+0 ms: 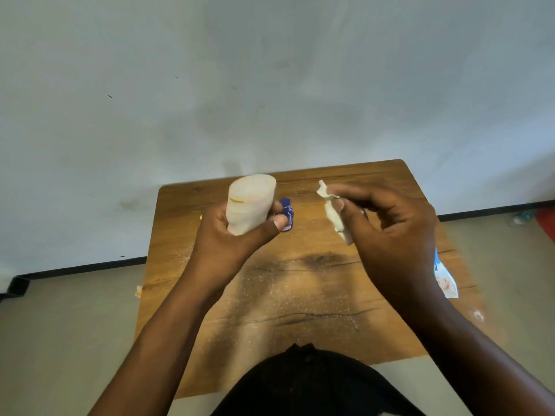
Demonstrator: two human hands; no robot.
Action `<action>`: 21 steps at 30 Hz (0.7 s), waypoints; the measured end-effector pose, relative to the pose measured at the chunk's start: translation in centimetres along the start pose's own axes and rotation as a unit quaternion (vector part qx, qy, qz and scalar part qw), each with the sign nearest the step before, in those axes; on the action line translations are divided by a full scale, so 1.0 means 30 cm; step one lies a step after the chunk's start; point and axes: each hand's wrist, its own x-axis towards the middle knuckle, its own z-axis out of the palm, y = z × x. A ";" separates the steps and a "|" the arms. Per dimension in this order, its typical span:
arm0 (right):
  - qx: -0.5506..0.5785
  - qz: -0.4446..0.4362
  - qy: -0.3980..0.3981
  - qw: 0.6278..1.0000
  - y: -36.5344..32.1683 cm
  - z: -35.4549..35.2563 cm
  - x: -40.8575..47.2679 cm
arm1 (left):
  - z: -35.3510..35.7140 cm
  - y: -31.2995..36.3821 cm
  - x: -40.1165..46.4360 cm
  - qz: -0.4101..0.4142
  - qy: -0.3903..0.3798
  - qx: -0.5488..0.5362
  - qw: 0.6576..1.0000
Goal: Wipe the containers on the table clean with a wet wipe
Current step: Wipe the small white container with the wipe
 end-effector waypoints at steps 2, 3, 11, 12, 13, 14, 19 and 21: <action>0.008 0.022 0.018 1.000 -0.014 0.004 0.006 | -0.003 0.007 0.002 -0.073 -0.049 -0.088 0.992; 0.012 0.019 0.022 0.999 -0.026 0.013 0.009 | 0.001 0.005 0.002 -0.105 -0.075 -0.137 0.982; -0.056 -0.103 -0.010 0.993 -0.055 0.159 0.007 | 0.084 0.045 -0.013 -0.180 -0.102 -0.292 0.934; -0.087 -0.127 -0.011 0.988 -0.052 0.169 0.001 | 0.085 0.053 -0.014 -0.183 -0.093 -0.296 0.933; -0.113 -0.154 -0.019 0.981 -0.048 0.175 -0.009 | 0.081 0.053 -0.010 -0.188 -0.084 -0.302 0.931; -0.130 -0.184 -0.034 0.974 -0.045 0.178 -0.023 | 0.075 0.055 -0.004 -0.197 -0.079 -0.312 0.926; -0.100 -0.268 -0.149 0.946 -0.019 0.165 -0.101 | 0.045 0.046 0.018 -0.230 -0.065 -0.317 0.918; -0.095 -0.279 -0.166 0.941 -0.008 0.156 -0.101 | 0.047 0.037 0.021 -0.230 -0.059 -0.320 0.917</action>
